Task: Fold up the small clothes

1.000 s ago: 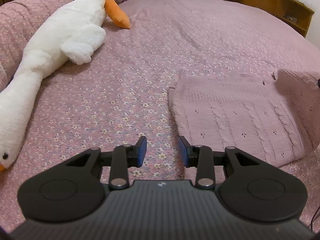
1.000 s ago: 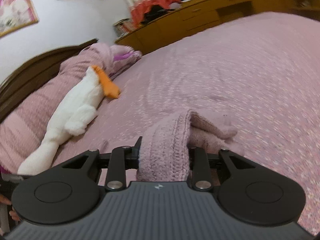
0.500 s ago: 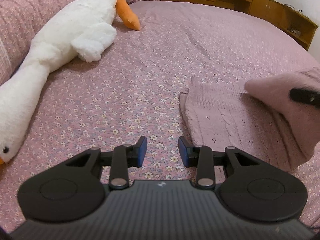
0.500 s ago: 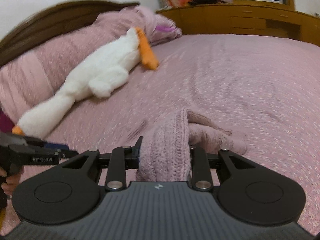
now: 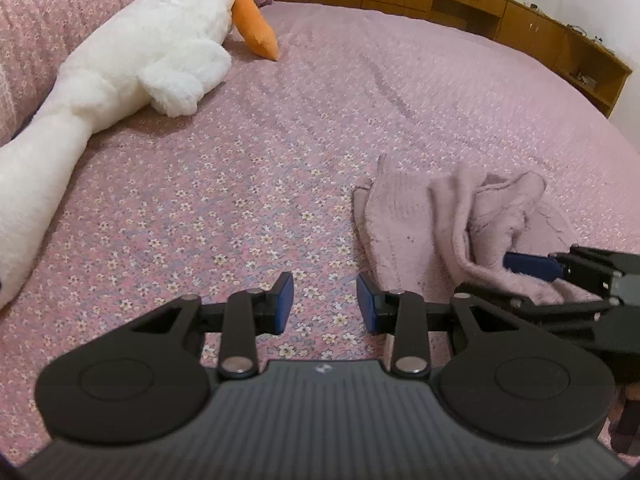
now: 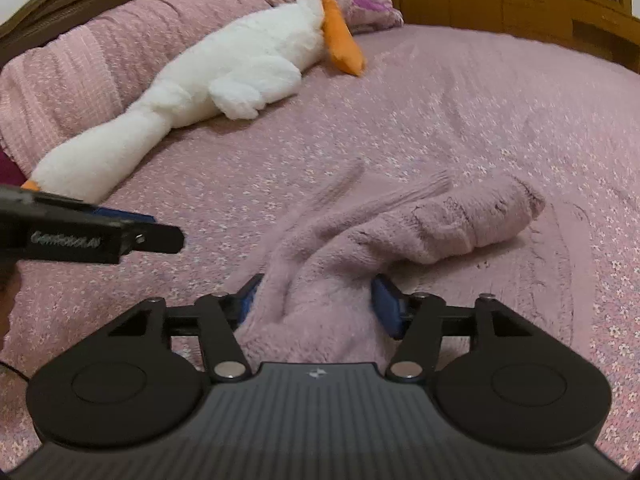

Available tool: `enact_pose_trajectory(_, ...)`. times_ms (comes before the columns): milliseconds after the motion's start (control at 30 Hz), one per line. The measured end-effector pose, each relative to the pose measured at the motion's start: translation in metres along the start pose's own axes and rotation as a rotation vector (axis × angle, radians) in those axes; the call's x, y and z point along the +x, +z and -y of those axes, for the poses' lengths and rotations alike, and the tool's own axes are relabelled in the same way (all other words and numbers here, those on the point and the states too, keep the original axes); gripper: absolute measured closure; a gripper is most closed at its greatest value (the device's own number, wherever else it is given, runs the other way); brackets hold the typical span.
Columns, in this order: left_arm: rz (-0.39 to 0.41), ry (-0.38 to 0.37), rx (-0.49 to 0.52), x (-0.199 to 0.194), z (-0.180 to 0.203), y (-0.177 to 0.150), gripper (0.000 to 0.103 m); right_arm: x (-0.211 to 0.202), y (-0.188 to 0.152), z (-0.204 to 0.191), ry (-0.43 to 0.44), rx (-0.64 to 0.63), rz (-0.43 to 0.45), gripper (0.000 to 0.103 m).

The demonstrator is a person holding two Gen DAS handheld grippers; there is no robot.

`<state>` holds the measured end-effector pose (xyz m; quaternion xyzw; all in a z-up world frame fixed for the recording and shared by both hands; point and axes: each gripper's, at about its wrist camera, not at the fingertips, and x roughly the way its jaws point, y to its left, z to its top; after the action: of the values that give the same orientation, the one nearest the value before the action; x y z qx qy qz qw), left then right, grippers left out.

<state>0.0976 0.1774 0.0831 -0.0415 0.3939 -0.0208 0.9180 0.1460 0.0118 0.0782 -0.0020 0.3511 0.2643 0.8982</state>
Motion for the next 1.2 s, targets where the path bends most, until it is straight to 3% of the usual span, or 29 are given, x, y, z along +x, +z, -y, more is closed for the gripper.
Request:
enact_pose_trajectory(333, 0.033, -0.083, 0.015, -0.007, 0.026, 0.010, 0.066, -0.059, -0.013, 0.016, 0.035, 0.059, 0.088, 0.030)
enact_pose_trajectory(633, 0.038, -0.155, 0.089, -0.004, 0.064, 0.012, 0.066, -0.104, -0.035, 0.072, -0.078, 0.184, 0.155, 0.030)
enact_pose_trajectory(900, 0.023, -0.139, 0.186, 0.021, 0.107, 0.005, 0.065, -0.113, -0.051, 0.121, -0.130, 0.340, 0.162, 0.030)
enact_pose_trajectory(1200, 0.033, -0.120, 0.194, 0.054, 0.121, 0.007, 0.063, -0.099, -0.062, 0.133, -0.122, 0.410, 0.153, 0.028)
